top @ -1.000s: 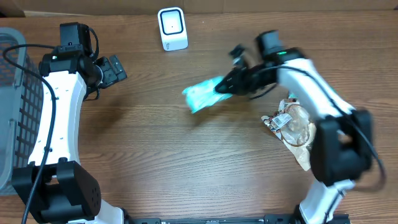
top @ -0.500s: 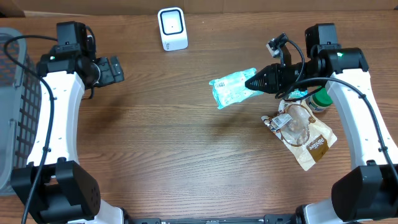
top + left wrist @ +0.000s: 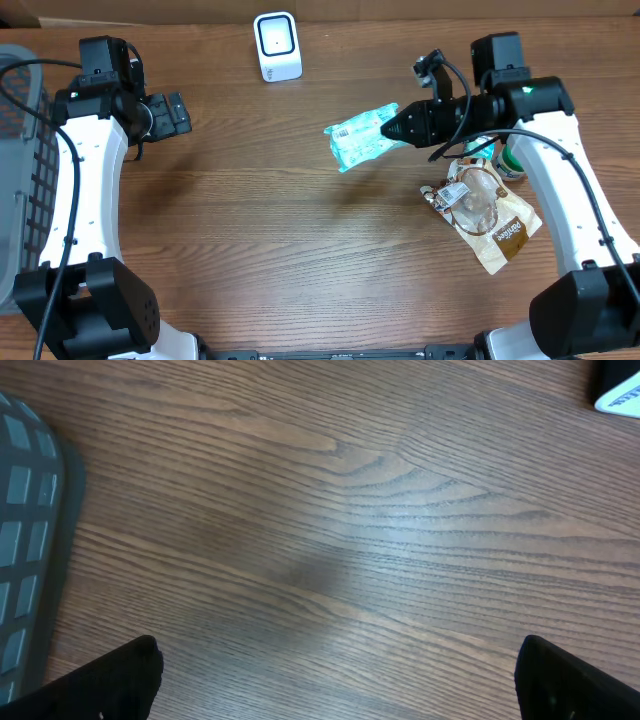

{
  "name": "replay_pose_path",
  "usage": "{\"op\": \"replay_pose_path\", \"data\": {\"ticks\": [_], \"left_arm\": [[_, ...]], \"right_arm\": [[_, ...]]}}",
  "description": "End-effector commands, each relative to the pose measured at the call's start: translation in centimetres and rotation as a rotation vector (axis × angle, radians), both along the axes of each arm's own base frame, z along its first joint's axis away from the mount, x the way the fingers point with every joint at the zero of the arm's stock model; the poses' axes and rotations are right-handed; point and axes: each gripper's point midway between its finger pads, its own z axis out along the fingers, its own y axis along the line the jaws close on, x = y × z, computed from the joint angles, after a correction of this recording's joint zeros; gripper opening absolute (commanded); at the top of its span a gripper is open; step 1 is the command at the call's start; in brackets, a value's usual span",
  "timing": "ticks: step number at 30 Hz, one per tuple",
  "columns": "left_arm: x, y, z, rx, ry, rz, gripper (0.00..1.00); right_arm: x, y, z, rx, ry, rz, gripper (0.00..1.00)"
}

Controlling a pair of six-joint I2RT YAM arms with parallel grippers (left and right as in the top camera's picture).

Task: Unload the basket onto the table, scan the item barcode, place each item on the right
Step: 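Lift the teal wipes pack and carry it toward the scanner, then hold the teal wipes pack in front of the white scanner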

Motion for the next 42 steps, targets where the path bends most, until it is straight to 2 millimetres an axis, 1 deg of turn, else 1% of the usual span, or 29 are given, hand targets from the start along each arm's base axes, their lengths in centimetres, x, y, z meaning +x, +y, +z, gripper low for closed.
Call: {"op": "replay_pose_path", "data": {"ticks": [1, 6, 8, 10, 13, 16, 18, 20, 22, 24, 26, 29, 32, 36, 37, 39, 42], "left_arm": [[0.2, 0.1, 0.4, 0.016, -0.006, -0.018, 1.0], [0.2, 0.1, 0.4, 0.016, -0.006, -0.018, 1.0], [0.2, 0.1, 0.4, 0.016, -0.006, -0.018, 0.99], [0.2, 0.1, 0.4, 0.016, -0.006, -0.018, 1.0], [0.2, 0.1, 0.4, 0.016, -0.006, -0.018, 1.0], [0.2, 0.1, 0.4, 0.016, -0.006, -0.018, 0.99], [0.2, 0.1, 0.4, 0.016, -0.006, -0.018, 0.99], [0.2, 0.1, 0.4, 0.016, -0.006, -0.018, 1.0], [0.2, 0.1, 0.4, 0.016, -0.006, -0.018, 1.0], [0.2, 0.1, 0.4, 0.016, -0.006, -0.018, 1.0], [0.2, 0.1, 0.4, 0.016, -0.006, -0.018, 0.99], [0.2, 0.1, 0.4, 0.016, -0.006, -0.018, 0.99], [0.2, 0.1, 0.4, 0.016, -0.006, -0.018, 1.0], [0.2, 0.1, 0.4, 0.016, -0.006, -0.018, 1.0], [0.2, 0.1, 0.4, 0.016, -0.006, -0.018, 1.0], [0.2, 0.1, 0.4, 0.016, -0.006, -0.018, 1.0], [0.2, 0.1, 0.4, 0.016, -0.006, -0.018, 1.0]], "right_arm": [[-0.2, 0.5, 1.5, 0.014, -0.02, -0.013, 0.04], [-0.3, 1.1, 1.1, -0.013, 0.007, -0.035, 0.04], [-0.4, 1.5, 1.2, -0.017, 0.013, -0.042, 0.04], [0.0, 1.9, 1.5, -0.041, 0.006, -0.068, 0.04], [1.6, 2.5, 3.0, -0.116, -0.059, -0.136, 0.03], [3.8, 3.3, 4.8, -0.19, -0.145, -0.184, 0.03], [5.7, 3.7, 5.7, -0.248, -0.212, -0.223, 0.03], [8.2, 4.0, 6.5, -0.321, -0.311, -0.28, 0.04], [11.0, 4.4, 7.1, -0.411, -0.459, -0.341, 0.04], [13.5, 5.0, 7.3, -0.494, -0.59, -0.393, 0.04], [15.3, 5.9, 7.5, -0.577, -0.711, -0.422, 0.04], [17.8, 8.1, 7.2, -0.691, -0.893, -0.395, 0.04], [20.3, 10.5, 6.6, -0.811, -1.093, -0.307, 0.04], [23.1, 12.5, 5.7, -0.912, -1.298, -0.258, 0.04], [23.6, 12.8, 5.3, -0.939, -1.331, -0.24, 0.04], [24.6, 13.5, 4.0, -1.018, -1.413, -0.187, 0.04], [25.6, 14.2, 1.8, -1.132, -1.496, -0.099, 0.04]]}}
